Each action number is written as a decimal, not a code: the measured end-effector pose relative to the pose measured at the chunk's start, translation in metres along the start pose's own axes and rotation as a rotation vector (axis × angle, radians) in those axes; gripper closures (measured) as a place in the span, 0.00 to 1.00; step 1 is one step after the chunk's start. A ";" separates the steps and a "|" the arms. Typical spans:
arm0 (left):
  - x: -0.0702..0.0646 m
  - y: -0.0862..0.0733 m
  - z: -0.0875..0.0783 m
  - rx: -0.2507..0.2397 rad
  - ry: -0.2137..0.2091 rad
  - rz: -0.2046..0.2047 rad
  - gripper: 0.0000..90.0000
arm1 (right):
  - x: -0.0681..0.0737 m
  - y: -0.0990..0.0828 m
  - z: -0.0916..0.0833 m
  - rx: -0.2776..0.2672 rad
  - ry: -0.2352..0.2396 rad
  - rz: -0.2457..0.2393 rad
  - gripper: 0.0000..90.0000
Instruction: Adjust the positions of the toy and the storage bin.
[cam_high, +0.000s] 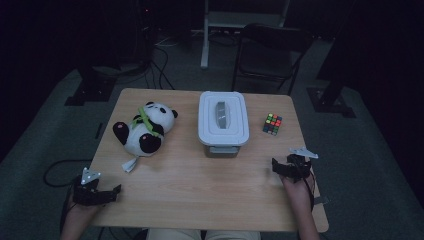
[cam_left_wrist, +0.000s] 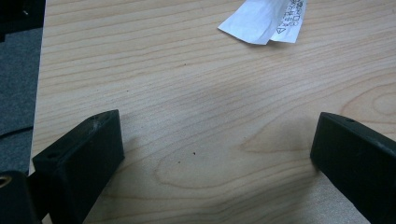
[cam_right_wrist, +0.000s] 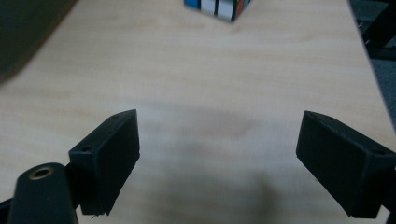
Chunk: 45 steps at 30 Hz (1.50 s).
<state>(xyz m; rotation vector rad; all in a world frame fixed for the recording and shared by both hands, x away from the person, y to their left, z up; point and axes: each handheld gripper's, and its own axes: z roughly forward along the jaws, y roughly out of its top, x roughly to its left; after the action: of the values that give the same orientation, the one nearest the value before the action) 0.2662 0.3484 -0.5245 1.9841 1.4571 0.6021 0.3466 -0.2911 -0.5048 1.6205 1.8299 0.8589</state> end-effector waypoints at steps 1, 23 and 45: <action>0.000 0.000 0.000 0.001 0.000 0.000 0.04 | 0.000 0.004 0.002 -0.004 -0.002 0.004 0.15; 0.000 0.000 0.000 0.001 0.000 0.000 0.04 | 0.018 0.077 0.053 -0.092 -0.117 0.097 0.14; 0.000 0.000 0.000 0.001 0.000 0.000 0.04 | 0.017 0.108 0.120 -0.002 -0.177 0.159 0.16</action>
<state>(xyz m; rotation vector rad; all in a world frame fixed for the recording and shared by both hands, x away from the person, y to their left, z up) 0.2662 0.3485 -0.5244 1.9855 1.4577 0.6018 0.5044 -0.2541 -0.5001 1.7988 1.5956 0.7568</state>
